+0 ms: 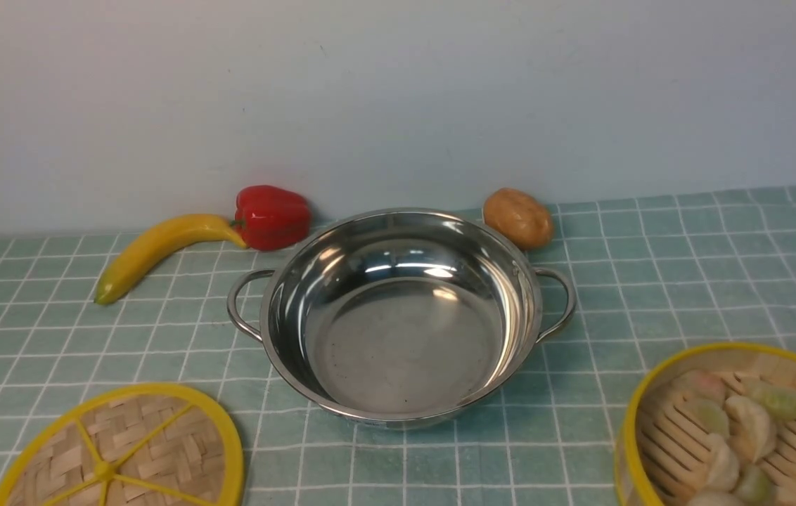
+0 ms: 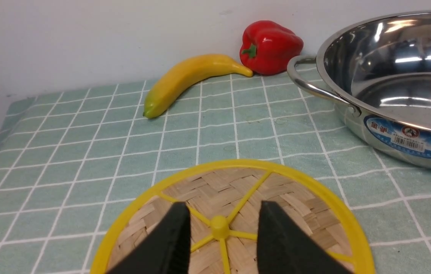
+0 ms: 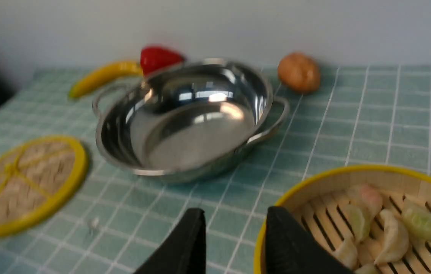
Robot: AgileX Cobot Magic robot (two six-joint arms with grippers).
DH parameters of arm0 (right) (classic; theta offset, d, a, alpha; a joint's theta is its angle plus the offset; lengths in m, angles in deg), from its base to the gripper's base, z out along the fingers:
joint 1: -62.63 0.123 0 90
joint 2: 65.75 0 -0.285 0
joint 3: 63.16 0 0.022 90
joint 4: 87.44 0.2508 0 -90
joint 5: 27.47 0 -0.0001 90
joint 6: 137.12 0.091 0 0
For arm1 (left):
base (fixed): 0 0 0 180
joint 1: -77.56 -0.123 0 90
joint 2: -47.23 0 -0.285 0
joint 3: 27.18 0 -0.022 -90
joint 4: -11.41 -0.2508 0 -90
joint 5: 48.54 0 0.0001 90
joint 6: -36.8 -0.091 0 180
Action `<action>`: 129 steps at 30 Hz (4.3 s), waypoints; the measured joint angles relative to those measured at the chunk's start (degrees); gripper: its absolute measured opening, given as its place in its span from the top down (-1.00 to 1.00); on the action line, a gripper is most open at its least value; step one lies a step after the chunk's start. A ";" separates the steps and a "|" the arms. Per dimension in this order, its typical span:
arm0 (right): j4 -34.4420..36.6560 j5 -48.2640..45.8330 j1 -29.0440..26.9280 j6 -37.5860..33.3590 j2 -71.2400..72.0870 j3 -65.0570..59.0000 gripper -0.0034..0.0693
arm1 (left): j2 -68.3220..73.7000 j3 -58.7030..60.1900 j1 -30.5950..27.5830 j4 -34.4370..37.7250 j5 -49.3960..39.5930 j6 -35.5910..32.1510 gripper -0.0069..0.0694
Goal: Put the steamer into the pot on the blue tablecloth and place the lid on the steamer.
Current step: 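Reach for and grasp the rim of the bamboo steamer holding the buns with the right gripper, then place the bamboo steamer basket of food into the steel pot with the right gripper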
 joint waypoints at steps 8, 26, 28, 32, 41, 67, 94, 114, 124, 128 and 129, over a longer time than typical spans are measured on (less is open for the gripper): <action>1.26 -7.42 0.00 -11.62 -24.02 9.41 0.24 | 0.00 0.00 0.00 0.00 0.00 0.00 0.18; -16.64 -4.70 20.52 8.39 -61.79 20.08 0.24 | 0.00 0.00 0.00 0.00 0.00 0.00 0.18; -20.15 -4.84 22.72 10.86 -65.05 21.53 0.24 | 0.00 0.00 0.00 0.00 0.00 0.00 0.18; -24.13 -5.39 25.39 14.61 -69.67 23.97 0.24 | 0.00 0.00 0.00 0.00 0.00 0.00 0.18; -25.51 -5.88 25.94 16.92 -76.25 25.16 0.24 | 0.00 0.00 0.00 0.00 0.00 0.00 0.18; -24.77 -7.35 25.94 19.96 -83.24 25.50 0.74 | 0.00 0.00 0.00 0.00 0.00 0.00 0.18; -33.11 -14.41 32.47 14.88 -76.76 58.20 0.74 | 0.00 0.00 0.00 0.00 0.00 0.00 0.18; -43.66 -14.30 48.83 1.99 -104.09 75.29 0.75 | 0.00 0.00 0.00 0.00 0.00 0.00 0.18; -42.60 -14.23 48.83 0.16 -108.15 75.29 0.75 | 0.00 0.00 0.00 0.00 0.00 0.00 0.18; -42.53 -14.18 48.83 -0.34 -108.70 75.66 0.75 | 0.00 0.00 0.00 0.00 0.00 0.00 0.18; -42.53 -14.18 48.83 -0.49 -108.70 75.66 0.75 | 0.00 0.00 0.00 0.00 0.00 0.00 0.18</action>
